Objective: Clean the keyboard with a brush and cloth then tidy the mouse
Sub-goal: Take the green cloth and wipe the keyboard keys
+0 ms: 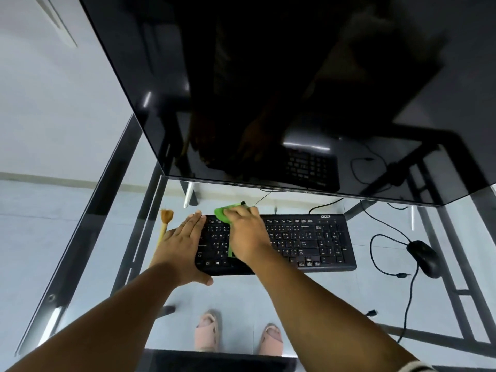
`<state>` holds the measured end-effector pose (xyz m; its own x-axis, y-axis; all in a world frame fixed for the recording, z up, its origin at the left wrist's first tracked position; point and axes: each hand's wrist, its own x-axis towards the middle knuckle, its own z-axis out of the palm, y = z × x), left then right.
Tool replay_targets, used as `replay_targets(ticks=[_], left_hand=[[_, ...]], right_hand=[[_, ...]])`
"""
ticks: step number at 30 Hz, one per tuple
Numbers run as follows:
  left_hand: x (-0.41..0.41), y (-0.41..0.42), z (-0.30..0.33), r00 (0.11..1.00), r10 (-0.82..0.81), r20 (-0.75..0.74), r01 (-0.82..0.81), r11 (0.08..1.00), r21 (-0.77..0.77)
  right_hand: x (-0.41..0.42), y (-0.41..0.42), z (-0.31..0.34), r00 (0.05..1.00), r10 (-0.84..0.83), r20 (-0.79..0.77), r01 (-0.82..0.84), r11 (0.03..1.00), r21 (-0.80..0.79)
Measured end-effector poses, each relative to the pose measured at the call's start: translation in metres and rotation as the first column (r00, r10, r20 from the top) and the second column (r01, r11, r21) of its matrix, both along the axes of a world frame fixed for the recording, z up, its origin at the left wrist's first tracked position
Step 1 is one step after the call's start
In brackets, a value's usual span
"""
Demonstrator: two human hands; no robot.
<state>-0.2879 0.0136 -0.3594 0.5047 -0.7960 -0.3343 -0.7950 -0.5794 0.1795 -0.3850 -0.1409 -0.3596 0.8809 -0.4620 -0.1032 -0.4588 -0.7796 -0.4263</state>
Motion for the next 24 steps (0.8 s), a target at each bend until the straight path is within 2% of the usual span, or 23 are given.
replay_targets(ticks=[3, 6, 9, 12, 16, 20, 22, 24], left_hand=[[-0.001, 0.006, -0.002, 0.999, 0.052, -0.012, -0.052, 0.998, -0.018], [0.001, 0.014, -0.003, 0.996, 0.072, -0.053, -0.074, 0.997, -0.032], [0.009, 0.019, -0.004, 0.998, 0.021, -0.062, -0.022, 0.999, -0.023], [0.019, 0.024, -0.002, 0.998, -0.022, -0.057, 0.021, 1.000, -0.013], [0.022, 0.026, -0.004, 0.998, -0.033, -0.055, 0.032, 0.999, -0.027], [0.023, 0.027, -0.003, 0.998, -0.049, -0.044, 0.048, 0.998, -0.038], [0.024, 0.026, -0.004, 0.997, -0.058, -0.044, 0.057, 0.998, -0.035], [0.024, 0.026, -0.005, 0.997, -0.060, -0.044, 0.059, 0.998, -0.030]], right_hand=[[-0.019, -0.007, -0.006, 0.999, 0.026, 0.032, -0.024, 0.998, -0.055], [-0.040, -0.026, -0.005, 0.982, -0.190, 0.025, 0.191, 0.973, -0.126], [-0.027, -0.032, -0.001, 0.932, -0.350, -0.091, 0.335, 0.931, -0.145], [0.007, -0.018, 0.001, 0.948, -0.271, -0.165, 0.256, 0.961, -0.107], [0.033, 0.016, -0.004, 0.998, -0.067, -0.004, 0.067, 0.997, 0.035], [0.004, 0.011, -0.008, 0.995, 0.054, 0.083, -0.057, 0.998, 0.033], [-0.022, -0.007, -0.013, 0.994, -0.028, 0.109, 0.026, 0.999, 0.020], [-0.039, -0.021, -0.017, 0.969, -0.207, 0.134, 0.205, 0.978, 0.026]])
